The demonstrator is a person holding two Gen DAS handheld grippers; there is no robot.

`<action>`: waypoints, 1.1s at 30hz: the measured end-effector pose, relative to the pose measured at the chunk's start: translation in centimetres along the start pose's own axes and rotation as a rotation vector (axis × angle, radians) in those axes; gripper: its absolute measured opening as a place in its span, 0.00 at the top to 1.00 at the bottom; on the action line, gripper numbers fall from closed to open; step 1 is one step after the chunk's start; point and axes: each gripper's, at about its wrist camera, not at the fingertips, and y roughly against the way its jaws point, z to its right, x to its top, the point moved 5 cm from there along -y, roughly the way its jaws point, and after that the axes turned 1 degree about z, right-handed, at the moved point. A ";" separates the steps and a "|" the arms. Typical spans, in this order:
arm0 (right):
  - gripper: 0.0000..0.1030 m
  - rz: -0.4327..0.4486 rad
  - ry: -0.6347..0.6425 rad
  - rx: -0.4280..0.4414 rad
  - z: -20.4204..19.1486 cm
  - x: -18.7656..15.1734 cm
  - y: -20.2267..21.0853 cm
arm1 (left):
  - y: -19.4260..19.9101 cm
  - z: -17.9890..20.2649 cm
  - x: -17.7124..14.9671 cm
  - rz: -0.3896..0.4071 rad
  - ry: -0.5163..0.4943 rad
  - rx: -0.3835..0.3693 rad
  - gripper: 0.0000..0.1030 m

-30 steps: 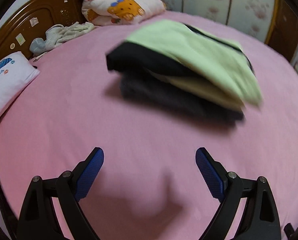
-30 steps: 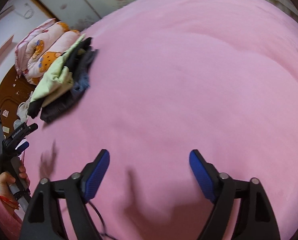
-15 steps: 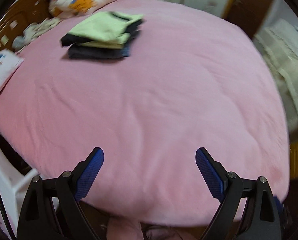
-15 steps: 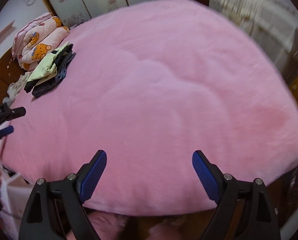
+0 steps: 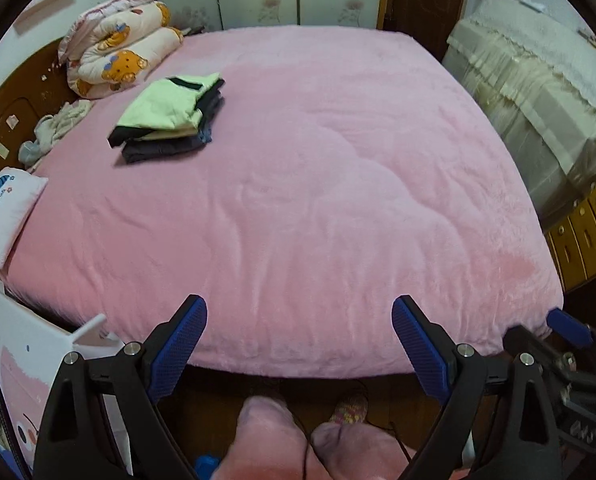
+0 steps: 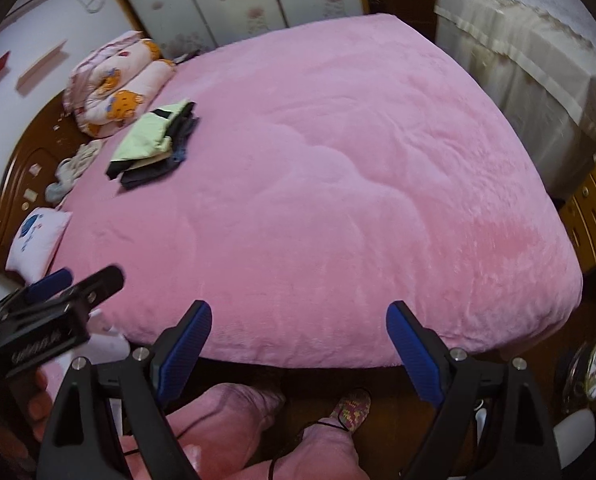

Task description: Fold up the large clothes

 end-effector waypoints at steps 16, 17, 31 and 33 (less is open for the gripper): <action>0.13 0.055 0.043 -0.060 -1.8 1.4 4.0 | 4.3 -0.1 0.3 0.105 0.043 0.048 0.07; 0.13 0.063 0.050 -0.058 -1.8 1.5 4.1 | 4.3 -0.2 0.3 0.105 0.048 0.055 0.07; 0.01 0.074 0.051 -0.077 -0.9 1.6 4.4 | 3.5 0.1 -0.5 0.059 0.077 0.033 0.01; 0.00 0.084 0.043 -0.075 -0.6 1.7 4.5 | 3.3 0.2 -0.5 0.056 0.076 0.020 0.01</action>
